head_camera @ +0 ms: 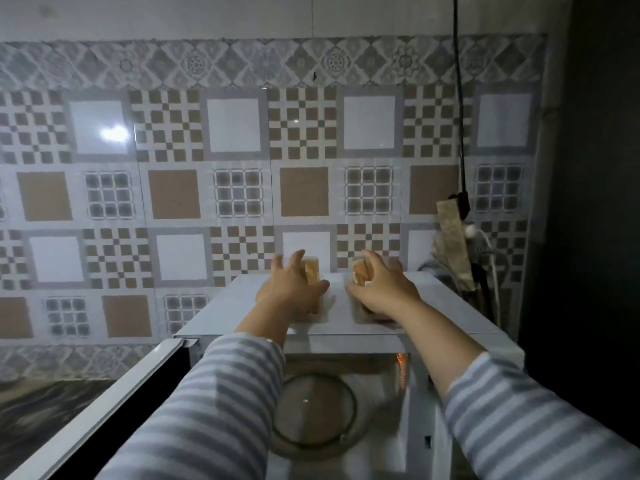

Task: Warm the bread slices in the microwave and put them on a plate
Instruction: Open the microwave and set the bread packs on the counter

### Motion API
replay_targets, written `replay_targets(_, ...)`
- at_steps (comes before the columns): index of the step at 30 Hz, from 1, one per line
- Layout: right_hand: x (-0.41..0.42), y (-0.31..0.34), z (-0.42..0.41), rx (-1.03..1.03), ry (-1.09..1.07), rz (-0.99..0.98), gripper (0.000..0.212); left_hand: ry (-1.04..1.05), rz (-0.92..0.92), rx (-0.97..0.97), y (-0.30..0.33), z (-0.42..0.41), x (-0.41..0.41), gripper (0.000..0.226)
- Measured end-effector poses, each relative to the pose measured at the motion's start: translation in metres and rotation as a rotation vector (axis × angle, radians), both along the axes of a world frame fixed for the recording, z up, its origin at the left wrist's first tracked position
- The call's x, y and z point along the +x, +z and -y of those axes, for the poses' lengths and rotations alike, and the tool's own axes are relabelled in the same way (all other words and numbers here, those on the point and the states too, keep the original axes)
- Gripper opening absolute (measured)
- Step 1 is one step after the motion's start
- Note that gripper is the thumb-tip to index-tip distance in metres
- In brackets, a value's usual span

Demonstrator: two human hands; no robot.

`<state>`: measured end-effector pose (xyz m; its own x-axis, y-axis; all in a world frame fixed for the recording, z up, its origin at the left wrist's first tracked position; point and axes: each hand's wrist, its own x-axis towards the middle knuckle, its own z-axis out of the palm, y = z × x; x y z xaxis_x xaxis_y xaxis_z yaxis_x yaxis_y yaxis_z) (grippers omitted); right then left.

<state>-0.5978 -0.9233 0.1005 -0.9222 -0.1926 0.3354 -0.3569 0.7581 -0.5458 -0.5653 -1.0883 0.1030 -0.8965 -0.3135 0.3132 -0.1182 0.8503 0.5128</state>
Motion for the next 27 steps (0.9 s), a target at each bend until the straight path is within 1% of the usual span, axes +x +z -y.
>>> replay_targets(5, 0.002, -0.003, 0.001, -0.065, -0.022, 0.001, 0.073, 0.029, -0.036, 0.001, -0.002, -0.003, 0.006, 0.077)
replay_targets(10, 0.032, -0.001, -0.001, -0.088, -0.055, 0.008, 0.074, 0.043, -0.091, 0.026, -0.005, -0.011, 0.04, 0.076)
replay_targets(17, 0.114, -0.011, -0.012, -0.143, -0.09, -0.038, 0.072, 0.031, -0.208, 0.065, -0.015, -0.03, 0.126, 0.074)
replay_targets(21, 0.173, -0.026, -0.02, -0.114, -0.12, -0.086, 0.069, 0.024, -0.26, 0.08, -0.032, -0.042, 0.183, 0.072)
replay_targets(24, 0.216, -0.041, -0.026, -0.114, -0.133, -0.088, 0.066, 0.034, -0.242, 0.079, -0.049, -0.047, 0.223, 0.071)
replay_targets(27, 0.25, -0.063, -0.033, -0.124, -0.125, -0.039, 0.068, 0.043, -0.209, 0.107, -0.072, -0.052, 0.259, 0.069)
